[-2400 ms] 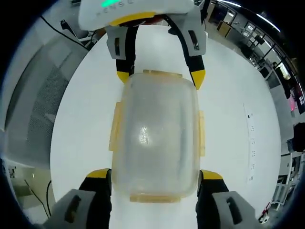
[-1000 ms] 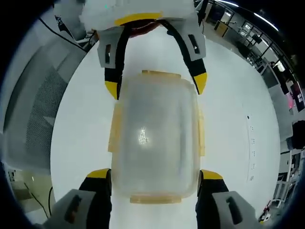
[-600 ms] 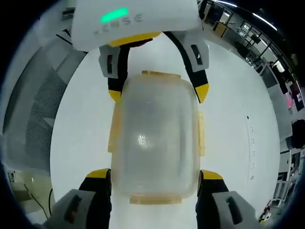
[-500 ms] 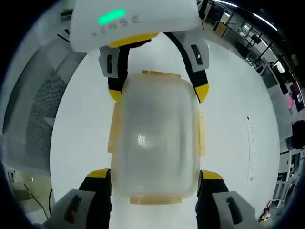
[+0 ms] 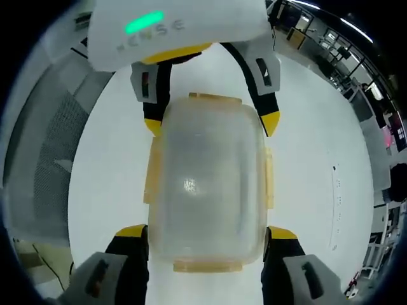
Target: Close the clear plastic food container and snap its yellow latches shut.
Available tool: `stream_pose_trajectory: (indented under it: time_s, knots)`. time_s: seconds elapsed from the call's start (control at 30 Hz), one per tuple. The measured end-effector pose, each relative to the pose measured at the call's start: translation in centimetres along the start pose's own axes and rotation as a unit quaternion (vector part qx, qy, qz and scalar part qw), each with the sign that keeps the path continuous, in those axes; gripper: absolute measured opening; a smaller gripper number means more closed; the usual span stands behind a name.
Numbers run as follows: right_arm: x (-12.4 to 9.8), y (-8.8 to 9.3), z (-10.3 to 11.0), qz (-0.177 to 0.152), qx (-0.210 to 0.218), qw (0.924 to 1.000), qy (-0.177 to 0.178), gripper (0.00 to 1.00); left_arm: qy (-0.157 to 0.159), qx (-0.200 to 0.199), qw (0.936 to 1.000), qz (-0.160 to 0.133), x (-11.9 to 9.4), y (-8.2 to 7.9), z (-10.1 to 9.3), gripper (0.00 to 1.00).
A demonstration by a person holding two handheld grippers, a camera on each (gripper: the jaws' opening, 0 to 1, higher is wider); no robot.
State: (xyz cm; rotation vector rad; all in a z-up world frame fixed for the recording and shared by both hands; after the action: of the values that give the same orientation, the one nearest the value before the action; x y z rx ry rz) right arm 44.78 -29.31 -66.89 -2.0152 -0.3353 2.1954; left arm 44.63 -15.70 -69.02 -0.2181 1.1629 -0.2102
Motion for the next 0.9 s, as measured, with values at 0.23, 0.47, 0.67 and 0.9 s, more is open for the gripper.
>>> stream_pose_trajectory:
  time_s: [0.23, 0.47, 0.67, 0.9]
  knots:
    - [0.5, -2.1, -0.1, 0.000, -0.001, 1.0000, 0.000, 0.72, -0.001, -0.002, 1.0000, 0.002, -0.7, 2.2, 0.1, 0.83]
    - [1.2, -4.4, -0.3, -0.002, -0.002, 1.0000, 0.000, 0.72, -0.003, -0.005, 1.0000, 0.004, -1.3, 4.6, 0.1, 0.83]
    - [1.6, -5.8, -0.2, -0.001, -0.001, 1.0000, 0.002, 0.72, -0.003, -0.005, 1.0000, 0.006, -1.6, 5.8, 0.1, 0.83]
    - [2.1, -7.2, -0.3, -0.001, -0.002, 1.0000, 0.003, 0.72, -0.004, -0.008, 0.9999, 0.005, -2.1, 7.3, 0.1, 0.83]
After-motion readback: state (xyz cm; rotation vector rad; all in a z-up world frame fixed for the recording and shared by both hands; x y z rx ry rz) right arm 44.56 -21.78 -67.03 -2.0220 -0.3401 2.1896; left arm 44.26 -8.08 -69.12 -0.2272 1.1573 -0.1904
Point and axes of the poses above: the point that each gripper's makers call its tool centre point, and the gripper's own axes: x roughly forward along the fingers, z roughly to its left, y roughly out of its underside, the point moved 9 cm from there along -x, roughly backward along the fingers, and after that the axes turned 9 degrees about -y, right-handed, at the moved point
